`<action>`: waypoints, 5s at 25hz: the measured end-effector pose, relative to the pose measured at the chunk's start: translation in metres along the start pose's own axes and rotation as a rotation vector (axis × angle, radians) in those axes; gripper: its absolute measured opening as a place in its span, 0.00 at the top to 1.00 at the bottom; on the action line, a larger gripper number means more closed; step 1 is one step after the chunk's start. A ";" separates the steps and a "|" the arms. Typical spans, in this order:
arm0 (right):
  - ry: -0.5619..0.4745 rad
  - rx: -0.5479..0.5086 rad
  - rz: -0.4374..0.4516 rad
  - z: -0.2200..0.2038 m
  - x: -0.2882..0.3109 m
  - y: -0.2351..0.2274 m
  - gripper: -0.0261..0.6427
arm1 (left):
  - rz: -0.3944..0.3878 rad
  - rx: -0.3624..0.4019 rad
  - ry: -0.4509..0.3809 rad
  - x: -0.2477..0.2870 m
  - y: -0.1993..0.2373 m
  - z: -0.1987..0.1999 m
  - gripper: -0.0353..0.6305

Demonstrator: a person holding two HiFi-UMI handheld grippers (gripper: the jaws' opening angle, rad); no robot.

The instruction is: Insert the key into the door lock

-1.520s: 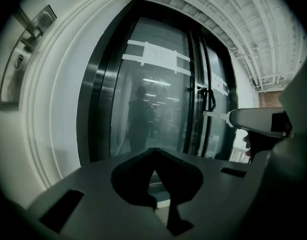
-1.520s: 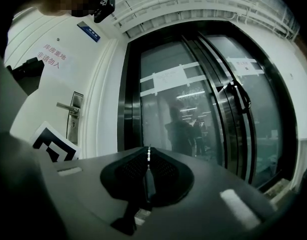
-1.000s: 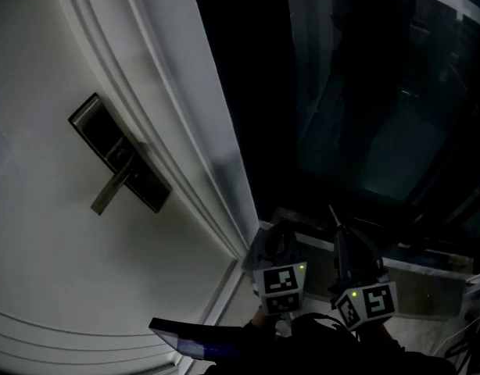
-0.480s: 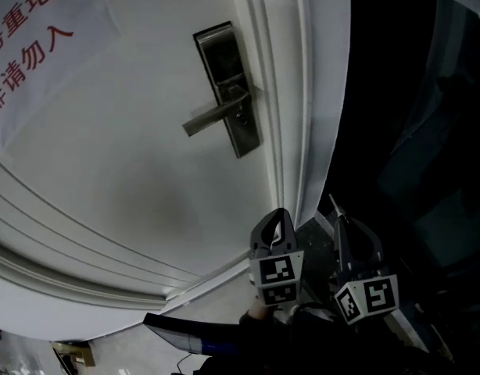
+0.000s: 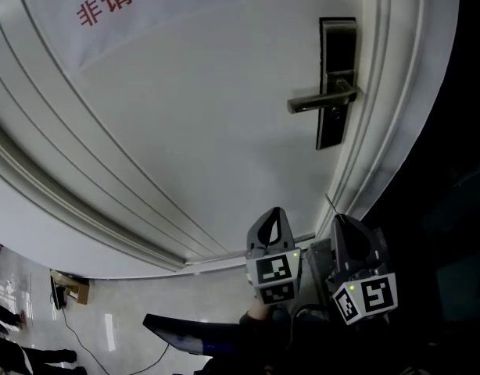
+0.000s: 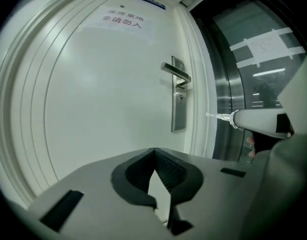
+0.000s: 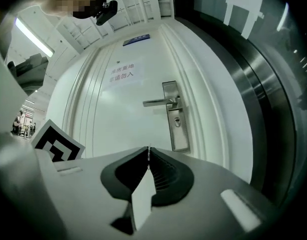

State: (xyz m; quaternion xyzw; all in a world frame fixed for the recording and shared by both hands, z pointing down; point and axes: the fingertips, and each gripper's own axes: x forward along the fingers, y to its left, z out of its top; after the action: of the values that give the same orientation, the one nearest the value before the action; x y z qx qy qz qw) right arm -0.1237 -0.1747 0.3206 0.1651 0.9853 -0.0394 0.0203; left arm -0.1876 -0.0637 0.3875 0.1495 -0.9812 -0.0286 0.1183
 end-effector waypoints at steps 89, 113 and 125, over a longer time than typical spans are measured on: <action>0.213 -1.521 -0.221 0.052 0.147 -0.083 0.94 | -0.447 -0.040 -0.081 0.121 -0.077 0.080 0.95; 0.251 -1.552 -0.233 0.053 0.150 -0.082 0.94 | -0.451 -0.057 -0.096 0.120 -0.069 0.084 0.95; 0.252 -1.560 -0.237 0.053 0.153 -0.082 0.94 | -0.459 -0.057 -0.085 0.122 -0.067 0.082 0.95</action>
State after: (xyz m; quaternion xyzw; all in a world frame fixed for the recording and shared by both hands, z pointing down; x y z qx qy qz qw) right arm -0.2937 -0.2071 0.2659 0.0006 0.7346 0.6784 0.0143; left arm -0.3008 -0.1629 0.3288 0.3638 -0.9245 -0.0889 0.0715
